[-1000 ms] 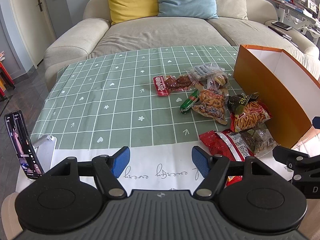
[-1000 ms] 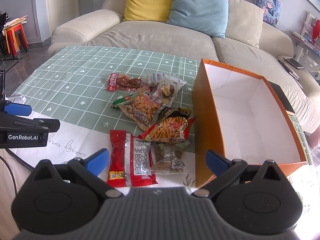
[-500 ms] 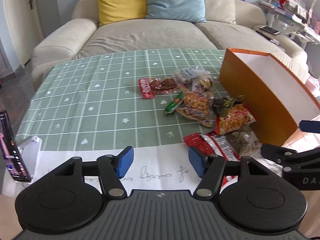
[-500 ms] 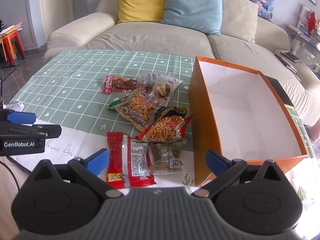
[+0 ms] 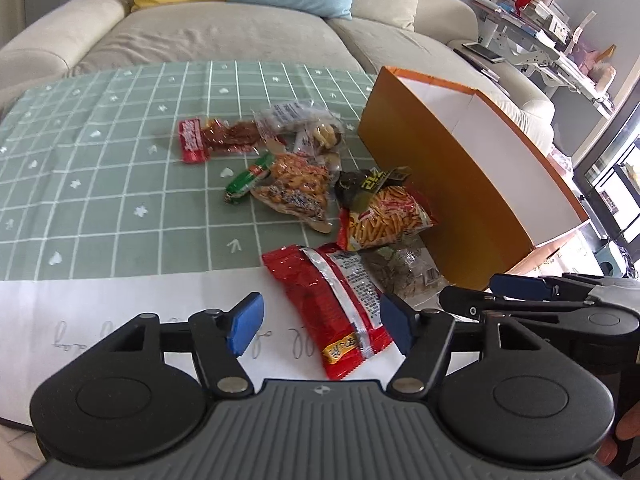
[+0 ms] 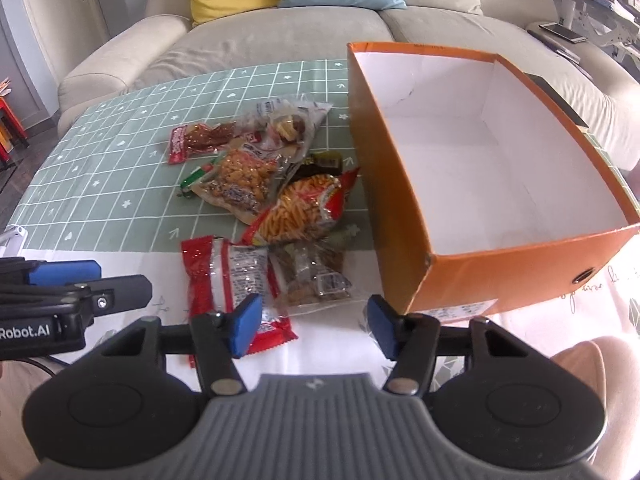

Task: Organize snacks
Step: 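Grasp the red spicy strip bag with the left gripper while the right gripper grasps the clear nut packet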

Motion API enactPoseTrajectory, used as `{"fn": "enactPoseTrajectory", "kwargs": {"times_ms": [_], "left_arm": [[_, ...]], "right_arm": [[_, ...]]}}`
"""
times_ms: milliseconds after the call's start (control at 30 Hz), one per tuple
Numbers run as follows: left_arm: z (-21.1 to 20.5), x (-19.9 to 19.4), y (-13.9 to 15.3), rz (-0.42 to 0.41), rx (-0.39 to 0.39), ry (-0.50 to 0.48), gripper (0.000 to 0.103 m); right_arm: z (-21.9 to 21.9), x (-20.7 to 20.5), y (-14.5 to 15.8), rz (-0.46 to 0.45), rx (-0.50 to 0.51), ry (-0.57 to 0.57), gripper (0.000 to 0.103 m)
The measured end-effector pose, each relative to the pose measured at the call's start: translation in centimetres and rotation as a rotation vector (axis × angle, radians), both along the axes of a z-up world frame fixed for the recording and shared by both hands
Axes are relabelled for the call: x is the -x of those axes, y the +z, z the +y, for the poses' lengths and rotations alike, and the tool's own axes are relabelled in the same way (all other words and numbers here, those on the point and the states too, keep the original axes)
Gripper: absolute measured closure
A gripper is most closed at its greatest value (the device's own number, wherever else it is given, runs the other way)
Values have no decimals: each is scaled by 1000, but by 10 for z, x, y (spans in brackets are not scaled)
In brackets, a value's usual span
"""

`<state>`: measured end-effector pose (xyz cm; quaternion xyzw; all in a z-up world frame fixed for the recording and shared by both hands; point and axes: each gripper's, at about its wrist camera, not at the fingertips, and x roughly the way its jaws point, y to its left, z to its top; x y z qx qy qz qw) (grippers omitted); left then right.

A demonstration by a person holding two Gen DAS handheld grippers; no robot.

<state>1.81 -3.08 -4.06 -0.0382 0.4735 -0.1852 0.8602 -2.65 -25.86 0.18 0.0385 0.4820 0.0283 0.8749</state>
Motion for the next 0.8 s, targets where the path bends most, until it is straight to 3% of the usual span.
{"fn": "enactPoseTrajectory", "kwargs": {"times_ms": [167, 267, 500, 800], "left_arm": [[-1, -22, -21, 141, 90, 63, 25], [-4, -34, -32, 194, 102, 108, 25], [-19, -51, -48, 270, 56, 183, 20], [-43, -60, -61, 298, -59, 184, 18]], "right_arm": [[0, -5, -5, -41, 28, 26, 46], [3, -7, -10, -52, 35, 53, 47], [5, -17, -26, -58, 69, 77, 54], [11, -27, -44, -21, 104, 87, 57]]}}
